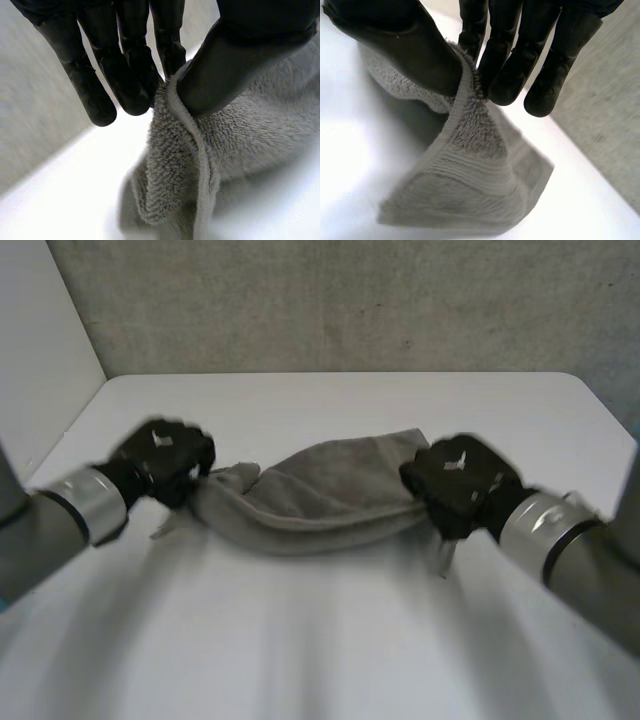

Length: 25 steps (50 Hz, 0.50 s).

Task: Fold the towel.

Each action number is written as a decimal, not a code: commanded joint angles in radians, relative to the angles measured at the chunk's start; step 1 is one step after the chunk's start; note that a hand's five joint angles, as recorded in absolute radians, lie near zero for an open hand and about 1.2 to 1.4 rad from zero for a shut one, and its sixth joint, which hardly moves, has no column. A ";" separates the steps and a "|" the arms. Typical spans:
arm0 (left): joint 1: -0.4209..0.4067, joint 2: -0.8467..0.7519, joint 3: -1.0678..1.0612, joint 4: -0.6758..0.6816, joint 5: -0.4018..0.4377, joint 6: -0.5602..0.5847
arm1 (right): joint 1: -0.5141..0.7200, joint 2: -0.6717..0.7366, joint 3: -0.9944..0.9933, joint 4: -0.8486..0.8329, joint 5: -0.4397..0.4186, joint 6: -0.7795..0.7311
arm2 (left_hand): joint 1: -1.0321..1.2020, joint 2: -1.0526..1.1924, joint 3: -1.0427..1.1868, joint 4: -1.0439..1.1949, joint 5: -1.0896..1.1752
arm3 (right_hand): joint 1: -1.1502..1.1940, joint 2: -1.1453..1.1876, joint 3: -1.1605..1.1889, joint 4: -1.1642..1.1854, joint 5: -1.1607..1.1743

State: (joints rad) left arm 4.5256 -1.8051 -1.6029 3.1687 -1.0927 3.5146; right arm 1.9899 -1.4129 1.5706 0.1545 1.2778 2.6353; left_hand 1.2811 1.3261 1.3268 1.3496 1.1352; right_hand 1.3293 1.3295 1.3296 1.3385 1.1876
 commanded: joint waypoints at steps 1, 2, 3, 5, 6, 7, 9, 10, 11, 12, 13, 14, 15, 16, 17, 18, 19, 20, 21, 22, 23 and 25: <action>-0.010 0.266 0.105 -0.038 0.007 -0.193 | -0.005 -0.109 -0.315 0.203 -0.044 0.112 | 0.115 0.070 0.069 0.047 0.087 | 0.067 0.067 0.067 0.058 0.034; -0.010 0.266 0.106 -0.038 0.007 -0.194 | -0.005 -0.109 -0.316 0.203 -0.045 0.112 | 0.115 0.070 0.069 0.047 0.087 | 0.067 0.067 0.067 0.058 0.034; -0.006 0.295 0.138 -0.041 0.007 -0.235 | -0.006 -0.113 -0.384 0.217 -0.048 0.117 | 0.115 0.070 0.069 0.047 0.087 | 0.067 0.067 0.067 0.058 0.034; -0.005 0.311 0.170 -0.047 0.007 -0.270 | -0.005 -0.107 -0.448 0.237 -0.049 0.115 | 0.115 0.070 0.069 0.047 0.087 | 0.067 0.067 0.067 0.058 0.034; -0.003 0.312 0.199 -0.052 0.007 -0.296 | -0.006 -0.095 -0.501 0.269 -0.052 0.115 | 0.115 0.070 0.069 0.047 0.087 | 0.067 0.067 0.067 0.058 0.034; -0.005 0.308 0.221 -0.055 0.007 -0.312 | -0.016 -0.059 -0.548 0.304 -0.061 0.114 | 0.115 0.070 0.069 0.047 0.087 | 0.067 0.067 0.067 0.058 0.034; -0.003 0.290 0.233 -0.059 0.007 -0.312 | -0.031 -0.008 -0.578 0.332 -0.064 0.111 | 0.115 0.070 0.069 0.047 0.087 | 0.067 0.067 0.067 0.058 0.034; -0.003 0.290 0.233 -0.059 0.007 -0.312 | -0.040 0.040 -0.596 0.358 -0.066 0.100 | 0.115 0.070 0.069 0.047 0.087 | 0.067 0.067 0.067 0.058 0.034; -0.002 0.239 0.239 -0.062 0.007 -0.312 | -0.040 0.040 -0.596 0.358 -0.066 0.100 | 0.115 0.070 0.069 0.047 0.087 | 0.067 0.067 0.067 0.058 0.034; 0.000 0.181 0.241 -0.067 0.005 -0.310 | -0.042 0.081 -0.600 0.375 -0.066 0.080 | 0.115 0.070 0.069 0.047 0.087 | 0.067 0.067 0.067 0.058 0.034; 0.000 0.181 0.241 -0.067 0.005 -0.310 | -0.039 0.119 -0.593 0.385 -0.058 0.050 | 0.115 0.070 0.069 0.047 0.087 | 0.067 0.067 0.067 0.058 0.034; 0.001 0.124 0.238 -0.070 0.005 -0.309 | -0.039 0.120 -0.593 0.385 -0.058 0.049 | 0.115 0.070 0.069 0.047 0.087 | 0.067 0.067 0.067 0.058 0.034; 0.001 0.124 0.238 -0.070 0.005 -0.309 | -0.036 0.158 -0.583 0.396 -0.048 0.011 | 0.115 0.070 0.069 0.047 0.087 | 0.067 0.067 0.067 0.058 0.034; 0.003 0.068 0.232 -0.075 0.004 -0.307 | -0.034 0.204 -0.572 0.405 -0.042 -0.033 | 0.115 0.070 0.069 0.047 0.087 | 0.067 0.067 0.067 0.058 0.034; 0.001 0.012 0.225 -0.079 0.004 -0.298 | -0.034 0.204 -0.572 0.405 -0.041 -0.034 | 0.115 0.070 0.069 0.047 0.087 | 0.067 0.067 0.067 0.058 0.034; 0.001 0.012 0.225 -0.079 0.004 -0.298 | -0.028 0.257 -0.566 0.416 -0.025 -0.075 | 0.115 0.070 0.069 0.047 0.087 | 0.067 0.067 0.067 0.058 0.034; 0.000 -0.047 0.225 -0.082 0.004 -0.280 | -0.019 0.302 -0.563 0.421 0.001 -0.115 | 0.115 0.070 0.069 0.047 0.087 | 0.067 0.067 0.067 0.058 0.034; -0.002 -0.107 0.230 -0.085 -0.001 -0.249 | -0.019 0.302 -0.563 0.421 0.002 -0.115 | 0.115 0.070 0.069 0.047 0.087 | 0.067 0.067 0.067 0.058 0.034; -0.002 -0.108 0.230 -0.085 -0.001 -0.249 | -0.008 0.343 -0.567 0.419 0.038 -0.145 | 0.115 0.070 0.069 0.047 0.087 | 0.067 0.067 0.067 0.058 0.034; -0.006 -0.164 0.244 -0.096 -0.006 -0.211 | -0.008 0.344 -0.567 0.419 0.038 -0.146 | 0.115 0.070 0.069 0.047 0.087 | 0.067 0.067 0.067 0.058 0.034; -0.006 -0.213 0.260 -0.098 -0.010 -0.163 | 0.007 0.380 -0.579 0.412 0.073 -0.168 | 0.115 0.070 0.069 0.047 0.087 | 0.067 0.067 0.067 0.058 0.034; -0.009 -0.261 0.299 -0.099 -0.013 -0.120 | 0.021 0.417 -0.607 0.390 0.106 -0.184 | 0.115 0.070 0.069 0.047 0.087 | 0.067 0.067 0.067 0.058 0.034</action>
State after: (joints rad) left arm 4.5236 -1.8921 -1.3622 3.0816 -1.0943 3.2675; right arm 1.9754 -1.1014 0.9913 0.5704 1.2949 2.5228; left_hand 1.2849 1.3262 1.3315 1.3532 1.1389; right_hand 1.3313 1.3295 1.3296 1.3385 1.1876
